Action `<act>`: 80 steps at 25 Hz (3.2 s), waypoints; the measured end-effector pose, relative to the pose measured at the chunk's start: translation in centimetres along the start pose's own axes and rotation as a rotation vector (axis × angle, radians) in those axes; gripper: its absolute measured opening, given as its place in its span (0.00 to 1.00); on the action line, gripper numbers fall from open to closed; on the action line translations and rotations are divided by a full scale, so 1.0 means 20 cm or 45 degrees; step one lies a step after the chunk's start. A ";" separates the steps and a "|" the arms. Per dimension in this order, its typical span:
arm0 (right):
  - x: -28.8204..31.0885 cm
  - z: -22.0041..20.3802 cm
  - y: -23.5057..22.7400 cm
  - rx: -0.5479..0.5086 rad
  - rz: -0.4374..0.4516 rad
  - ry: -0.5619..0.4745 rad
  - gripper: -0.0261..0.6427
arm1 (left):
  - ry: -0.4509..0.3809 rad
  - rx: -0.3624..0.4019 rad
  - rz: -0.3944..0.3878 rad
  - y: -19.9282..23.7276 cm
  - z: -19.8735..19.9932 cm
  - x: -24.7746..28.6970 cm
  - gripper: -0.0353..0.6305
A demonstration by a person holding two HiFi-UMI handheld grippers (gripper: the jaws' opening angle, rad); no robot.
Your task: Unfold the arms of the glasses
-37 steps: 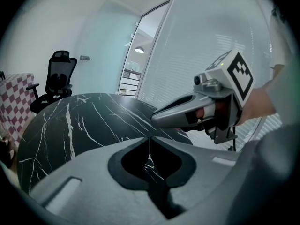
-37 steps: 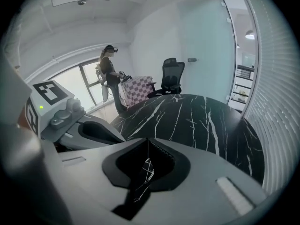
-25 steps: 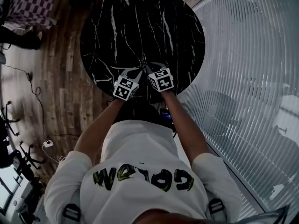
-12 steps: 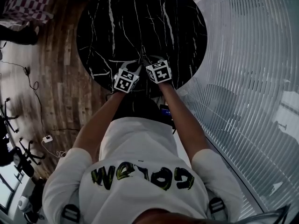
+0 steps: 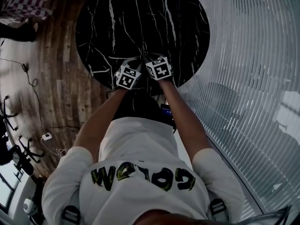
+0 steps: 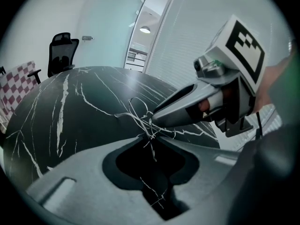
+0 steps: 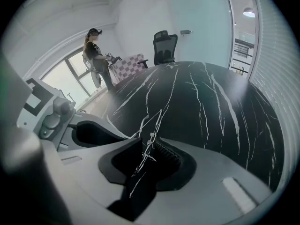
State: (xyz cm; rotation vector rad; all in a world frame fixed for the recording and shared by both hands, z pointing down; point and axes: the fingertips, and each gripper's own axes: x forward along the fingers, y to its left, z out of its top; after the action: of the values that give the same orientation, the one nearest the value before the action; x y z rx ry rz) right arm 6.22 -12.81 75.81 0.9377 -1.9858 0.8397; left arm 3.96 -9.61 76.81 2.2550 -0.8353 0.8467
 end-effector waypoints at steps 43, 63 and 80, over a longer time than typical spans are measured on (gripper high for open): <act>0.01 0.04 -0.05 -0.139 -0.095 -0.015 0.06 | 0.056 0.022 0.122 0.30 -0.11 -0.13 0.10; 0.02 0.03 -0.05 -0.154 -0.101 -0.008 0.06 | 0.039 0.083 0.150 0.47 -0.08 -0.15 0.11; 0.02 0.03 -0.04 -0.118 -0.137 -0.014 0.06 | -0.045 0.268 0.097 0.36 0.03 -0.21 0.21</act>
State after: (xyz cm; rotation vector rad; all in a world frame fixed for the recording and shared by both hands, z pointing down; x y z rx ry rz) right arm 6.54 -13.77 76.04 0.9874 -1.9475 0.6782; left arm -3.44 -13.21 75.51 2.4397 -0.8889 0.9724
